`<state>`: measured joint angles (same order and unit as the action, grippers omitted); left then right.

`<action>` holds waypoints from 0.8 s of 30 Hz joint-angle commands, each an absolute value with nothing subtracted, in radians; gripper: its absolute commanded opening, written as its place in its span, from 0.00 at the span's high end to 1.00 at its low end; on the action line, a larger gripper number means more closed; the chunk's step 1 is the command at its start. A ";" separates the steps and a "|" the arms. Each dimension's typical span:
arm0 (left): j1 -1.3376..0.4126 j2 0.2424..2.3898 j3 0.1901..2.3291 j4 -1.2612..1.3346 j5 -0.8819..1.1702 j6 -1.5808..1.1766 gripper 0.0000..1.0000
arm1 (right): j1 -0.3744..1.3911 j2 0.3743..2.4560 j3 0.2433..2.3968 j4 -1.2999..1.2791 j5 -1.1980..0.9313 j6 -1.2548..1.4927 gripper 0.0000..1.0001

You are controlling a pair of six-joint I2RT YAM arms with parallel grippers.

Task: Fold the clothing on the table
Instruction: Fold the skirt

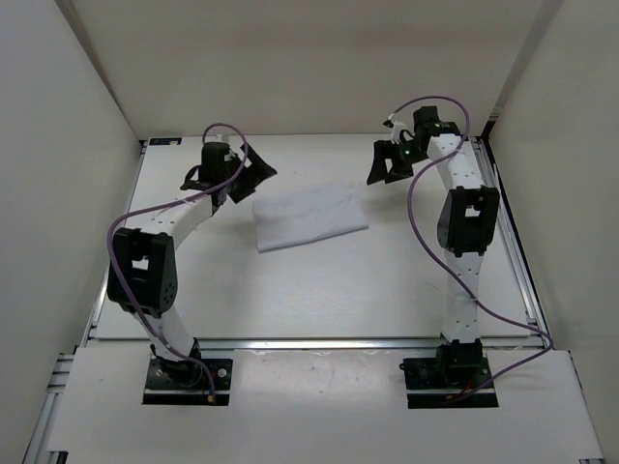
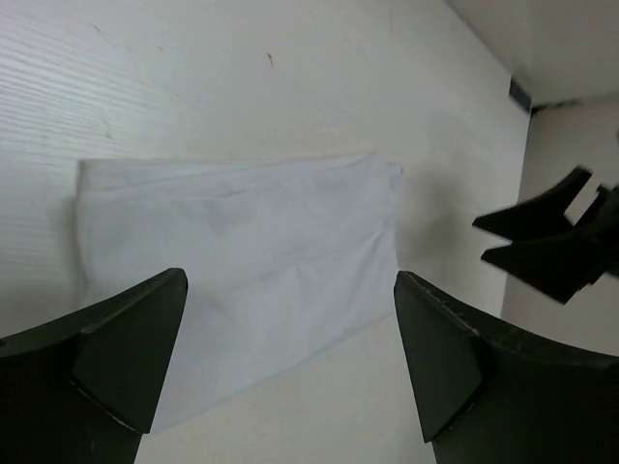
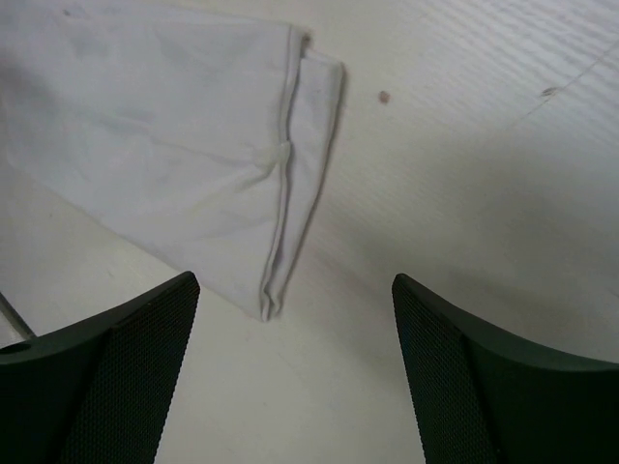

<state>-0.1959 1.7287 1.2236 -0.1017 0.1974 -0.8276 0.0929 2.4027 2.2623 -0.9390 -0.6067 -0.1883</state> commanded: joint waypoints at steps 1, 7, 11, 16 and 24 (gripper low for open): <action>-0.302 1.733 1.240 -0.270 0.194 -0.664 0.01 | 0.100 2.385 2.264 -1.042 -0.655 -0.259 0.15; -0.434 1.738 1.156 -0.253 0.184 -0.655 0.01 | 0.153 2.378 2.148 -0.997 -0.675 -0.196 0.11; -0.459 1.784 1.177 -0.255 0.199 -0.661 0.01 | 0.161 2.370 2.068 -1.000 -0.727 -0.155 0.09; -0.430 1.775 1.155 -0.221 0.215 -0.684 0.01 | 0.156 2.352 1.971 -0.982 -0.741 -0.103 0.08; -0.442 1.772 1.212 -0.275 0.175 -0.620 0.08 | 0.143 2.356 1.939 -0.940 -0.719 -0.043 0.09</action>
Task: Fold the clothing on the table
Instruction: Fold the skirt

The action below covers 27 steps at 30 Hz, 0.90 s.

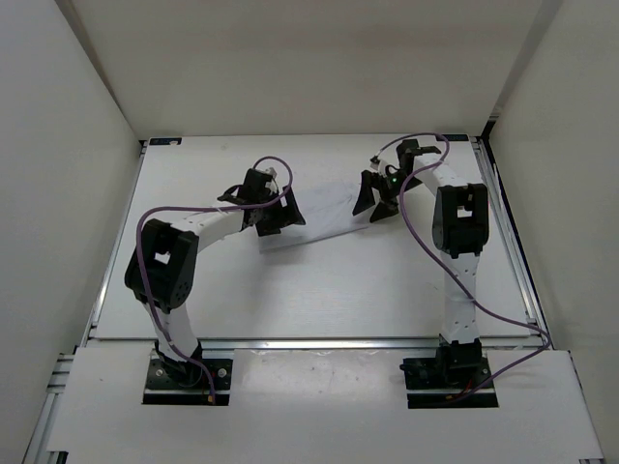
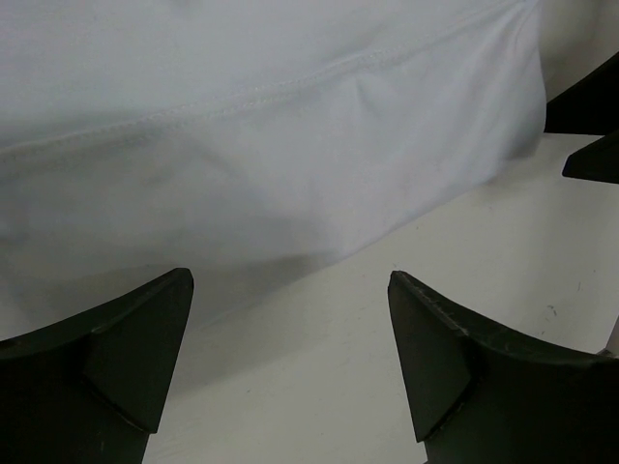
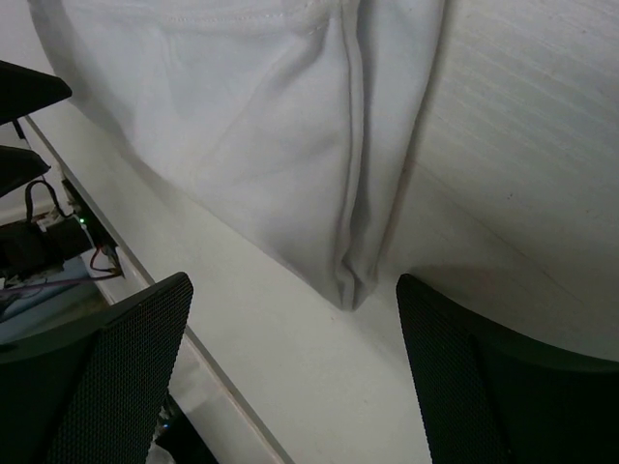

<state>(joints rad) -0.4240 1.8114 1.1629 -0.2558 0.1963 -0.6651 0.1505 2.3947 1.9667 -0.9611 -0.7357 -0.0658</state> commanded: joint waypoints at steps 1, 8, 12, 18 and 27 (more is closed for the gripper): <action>-0.446 1.775 1.227 -0.275 0.181 -0.614 0.10 | 0.147 2.355 1.918 -0.937 -0.724 -0.041 0.09; -0.448 1.939 1.382 -0.311 0.226 -0.586 0.12 | 0.153 2.364 1.913 -0.904 -0.764 -0.005 0.11; -0.454 1.994 1.396 -0.302 0.248 -0.604 0.11 | 0.163 2.427 1.989 -0.907 -0.759 -0.006 0.12; -0.485 2.043 1.407 -0.308 0.229 -0.603 0.12 | 0.176 2.471 2.026 -0.908 -0.772 0.029 0.13; -0.486 2.075 1.420 -0.298 0.256 -0.618 0.13 | 0.192 2.497 2.054 -0.917 -0.828 0.006 0.58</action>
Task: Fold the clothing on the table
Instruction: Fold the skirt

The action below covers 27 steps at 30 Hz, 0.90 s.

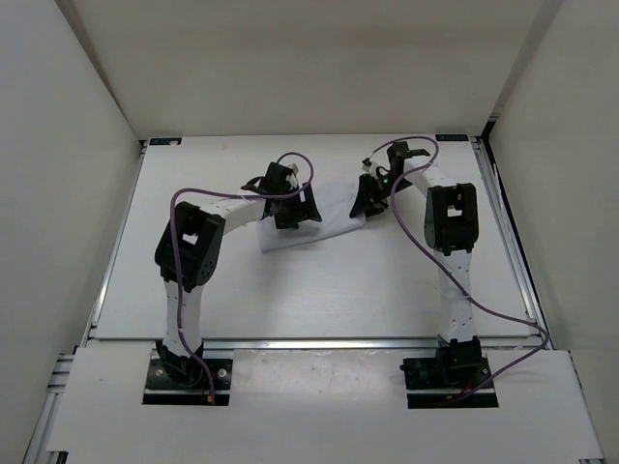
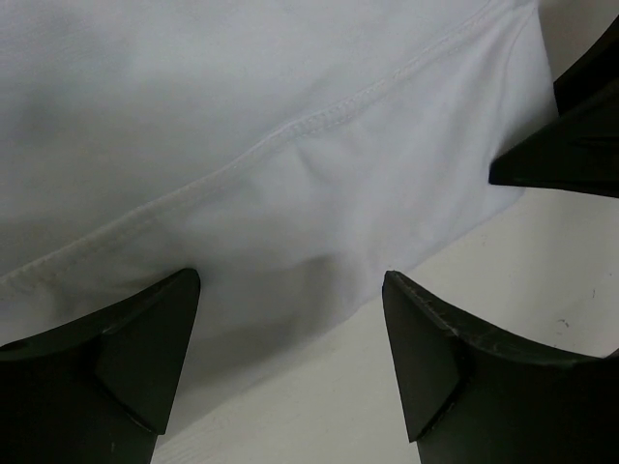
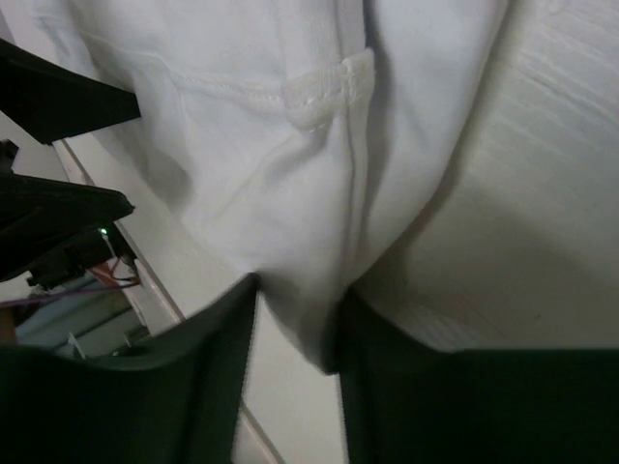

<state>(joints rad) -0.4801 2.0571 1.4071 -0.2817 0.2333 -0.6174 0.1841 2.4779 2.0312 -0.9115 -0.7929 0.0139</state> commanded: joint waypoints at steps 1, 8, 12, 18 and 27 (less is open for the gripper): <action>-0.479 2.077 1.416 -0.301 0.259 -0.618 0.13 | 0.196 2.493 2.057 -0.910 -0.833 0.012 0.67; -0.495 2.046 1.367 -0.282 0.273 -0.629 0.14 | 0.175 2.387 2.045 -0.928 -0.827 -0.038 1.00; -0.502 2.020 1.339 -0.281 0.265 -0.641 0.16 | 0.155 2.287 1.950 -0.930 -0.796 -0.040 1.00; -0.496 1.990 1.304 -0.160 0.318 -0.711 0.92 | 0.166 2.068 1.634 -0.801 -0.752 -0.045 1.00; -0.500 1.888 1.238 0.058 0.380 -0.802 1.00 | 0.187 2.003 1.476 -0.631 -0.752 0.035 1.00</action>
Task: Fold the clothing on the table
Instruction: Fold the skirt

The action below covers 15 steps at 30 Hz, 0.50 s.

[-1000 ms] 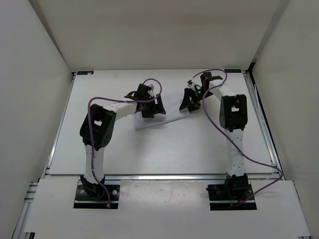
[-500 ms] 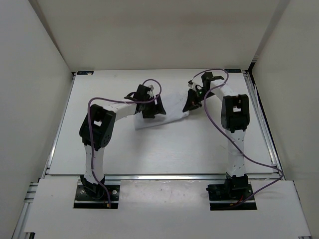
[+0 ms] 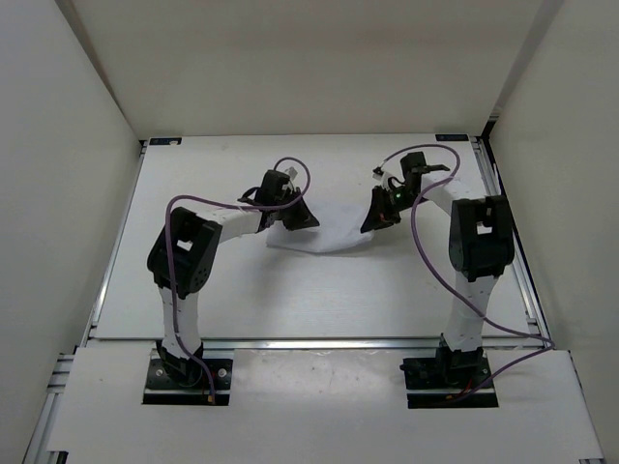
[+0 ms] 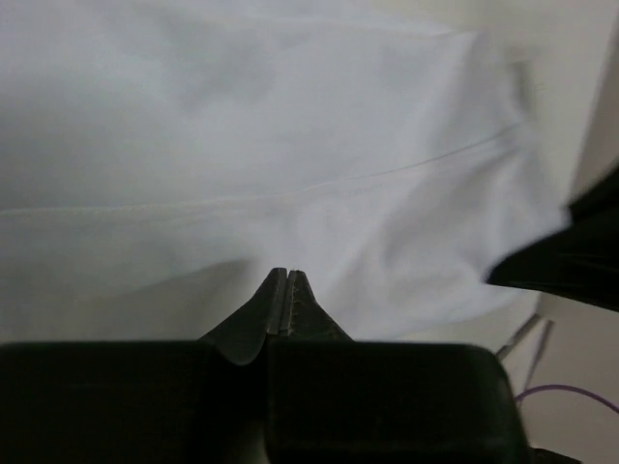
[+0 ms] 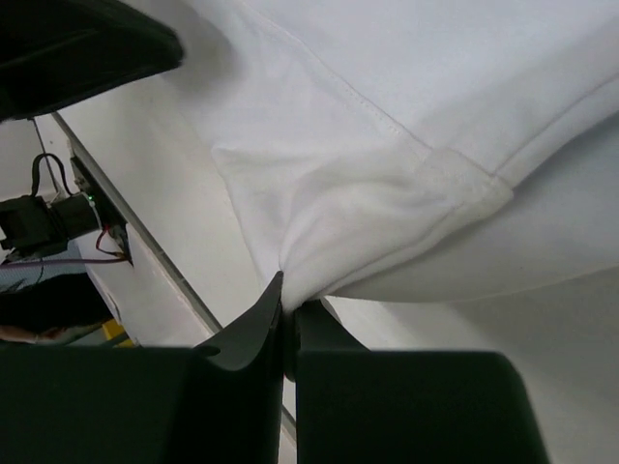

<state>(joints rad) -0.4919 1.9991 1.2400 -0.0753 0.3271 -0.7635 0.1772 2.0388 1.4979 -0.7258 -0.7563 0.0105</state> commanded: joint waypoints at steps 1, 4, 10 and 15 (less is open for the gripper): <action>-0.502 1.890 1.223 0.133 0.400 -0.845 1.00 | 0.189 1.996 1.467 -0.623 -0.750 0.034 1.00; -0.511 1.913 1.203 0.239 0.443 -0.936 1.00 | 0.190 1.976 1.447 -0.604 -0.726 0.023 1.00; -0.578 1.971 1.230 0.040 0.389 -0.827 1.00 | 0.190 1.910 1.381 -0.563 -0.710 0.015 1.00; -0.567 1.963 1.163 0.023 0.361 -0.828 1.00 | 0.178 1.858 1.336 -0.549 -0.704 -0.041 1.00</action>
<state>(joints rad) -0.5797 1.9739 1.1767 0.0681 0.3893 -0.8471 0.1856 1.9228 1.3540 -0.5877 -0.7063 -0.0040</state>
